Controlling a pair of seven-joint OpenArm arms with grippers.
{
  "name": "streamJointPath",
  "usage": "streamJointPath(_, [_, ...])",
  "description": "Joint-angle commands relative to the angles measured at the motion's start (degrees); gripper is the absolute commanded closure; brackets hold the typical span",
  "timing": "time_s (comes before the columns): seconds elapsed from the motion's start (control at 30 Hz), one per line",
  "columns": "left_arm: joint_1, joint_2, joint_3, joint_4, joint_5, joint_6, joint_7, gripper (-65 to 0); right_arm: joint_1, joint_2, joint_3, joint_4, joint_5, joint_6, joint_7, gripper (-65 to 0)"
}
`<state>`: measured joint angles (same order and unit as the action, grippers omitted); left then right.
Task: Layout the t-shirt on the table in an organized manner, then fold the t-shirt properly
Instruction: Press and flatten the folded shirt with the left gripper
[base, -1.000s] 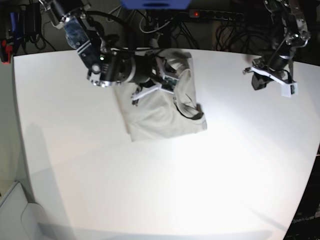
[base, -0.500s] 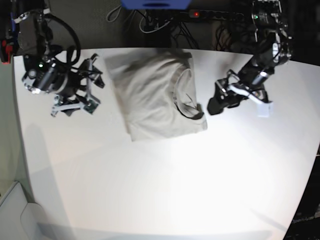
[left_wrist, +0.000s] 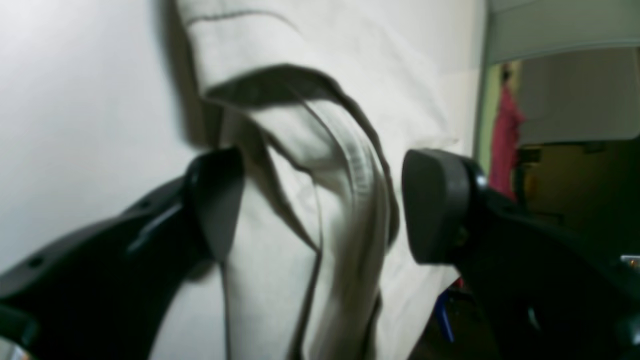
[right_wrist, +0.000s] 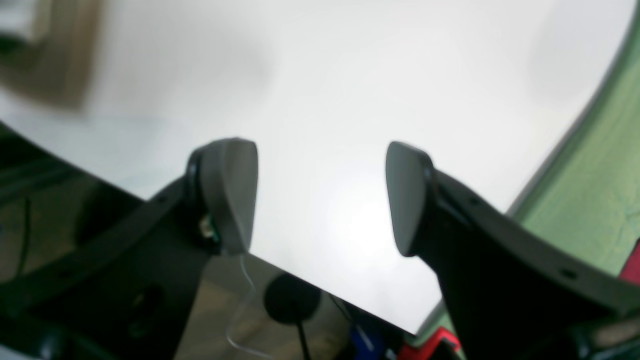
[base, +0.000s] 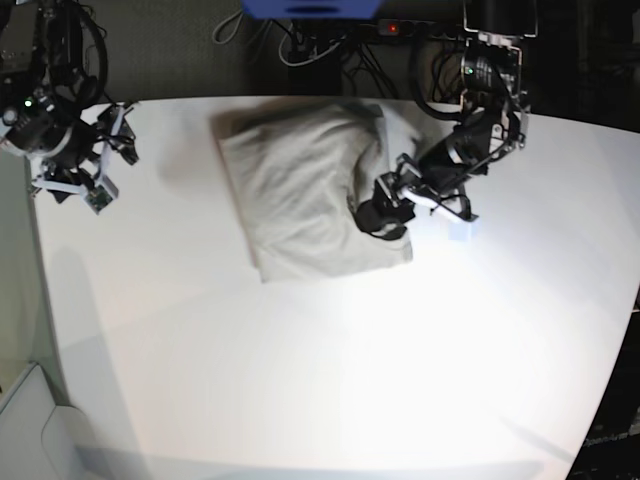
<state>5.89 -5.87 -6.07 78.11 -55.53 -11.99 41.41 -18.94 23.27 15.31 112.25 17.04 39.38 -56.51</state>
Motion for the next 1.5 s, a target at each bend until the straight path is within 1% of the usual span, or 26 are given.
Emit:
streamJointPath(0.0, [-0.4,-0.1,1.3,-0.7,3.4,1.4,1.1,-49.1,-0.3,0.8,1.3,1.0,-0.4,0.6,0.1,-40.7])
streamJointPath(0.07, [-1.5,0.0,3.8,-1.4,7.4,1.4,1.1,-49.1,-0.5,0.6,2.8,1.0,-0.3,0.6,0.1,-40.7])
streamJointPath(0.27, [-4.4,1.2,12.6,-1.8,15.0,1.4,1.7,-48.9,-2.5,0.6,4.5,1.0,-0.2,0.6,0.1,-40.7])
streamJointPath(0.3, [-4.8,1.2,13.8,-1.8,16.5,1.4,1.8,-48.4,-2.5,0.6,4.6,1.0,-0.2,0.6,0.1,-40.7])
streamJointPath(0.33, [-5.2,1.2,14.8,-1.8,18.4,1.4,1.8,-45.8,-2.5,0.6,5.0,1.0,-0.2,0.6,0.1,-40.7])
streamJointPath(0.37, [-5.5,1.1,15.7,-1.8,19.9,1.4,1.8,-42.0,-2.5,0.6,5.6,1.0,-0.2,0.6,0.1,-40.7])
streamJointPath(0.4, [-5.7,1.1,16.3,-1.8,21.5,1.4,1.8,-36.6,-2.5,0.6,6.1,1.0,-0.2,0.6,0.1,-40.7])
streamJointPath(0.47, [-6.7,1.1,17.2,-1.8,25.2,1.4,1.8,-22.5,-2.5,0.5,7.6,1.0,-0.2,0.6,-0.1,-40.7])
streamJointPath(0.53, [-8.0,1.1,17.6,-2.2,29.4,1.4,1.8,-3.4,-2.6,0.5,9.3,1.0,-0.2,0.6,-0.3,-40.7])
streamJointPath(0.57, [-8.5,1.1,18.1,-2.5,31.5,1.4,1.8,0.0,-2.6,0.5,10.4,1.0,-0.2,0.6,-0.3,-40.7])
streamJointPath(0.6, [-9.3,1.1,18.5,-3.0,33.4,1.4,1.8,0.0,-2.6,0.4,11.5,1.0,-0.2,0.6,-0.4,-40.7])
streamJointPath(0.63, [-10.3,1.1,19.3,-3.5,35.4,1.4,1.8,-2.3,-2.6,0.0,13.0,1.0,-0.2,0.6,-0.4,-40.7])
streamJointPath(0.67, [-11.2,1.1,20.2,-3.9,36.8,1.0,1.8,-1.9,-2.6,-0.5,14.4,1.0,-0.2,0.6,-0.2,-40.7])
streamJointPath(0.7, [-12.1,1.1,21.3,-4.0,38.2,0.8,1.8,0.0,-2.6,-0.7,16.1,1.0,-0.2,0.6,-0.1,-40.7])
streamJointPath(0.8, [-15.9,1.1,25.1,-4.0,41.9,0.8,1.8,-0.5,-2.6,-0.8,20.3,1.0,-0.2,0.6,-0.1,-40.7])
streamJointPath(1.0, [-24.5,1.0,38.1,-5.5,49.5,0.4,1.1,-0.4,-2.6,-1.5,32.3,0.9,-0.4,0.6,0.0,-40.7])
streamJointPath(1.03, [-25.9,1.0,40.3,-6.6,51.1,-0.3,1.1,-0.4,-2.6,-1.5,33.9,0.9,-0.4,0.6,0.0,-40.7])
streamJointPath(1.07, [-27.4,1.0,43.0,-8.0,52.8,-1.8,1.1,-0.4,-2.6,-1.5,35.5,0.9,-0.4,0.6,0.0,-40.7])
streamJointPath(1.13, [-30.0,1.0,49.0,-10.3,57.1,-6.4,-0.6,-0.4,-2.5,-1.5,39.1,0.8,-0.4,0.6,-0.1,-40.7])
streamJointPath(1.2, [-31.6,1.3,53.0,-12.1,61.3,-9.2,-3.0,-0.4,-2.5,-2.2,41.7,0.8,-0.4,0.6,-0.1,-40.7])
streamJointPath(1.27, [-32.6,1.4,55.3,-14.4,65.7,-11.4,-5.9,-0.4,-2.5,-2.7,44.8,0.7,-0.4,0.6,0.0,-40.7])
streamJointPath(1.37, [-33.0,1.8,57.1,-18.0,74.2,-14.2,-11.3,-0.4,-2.6,-3.0,48.5,0.5,-0.4,0.6,-0.4,-40.7])
streamJointPath(1.47, [-34.0,3.7,57.9,-21.6,82.2,-16.8,-15.4,-0.4,-4.1,-4.1,51.2,0.4,-0.5,0.6,0.0,-40.7])
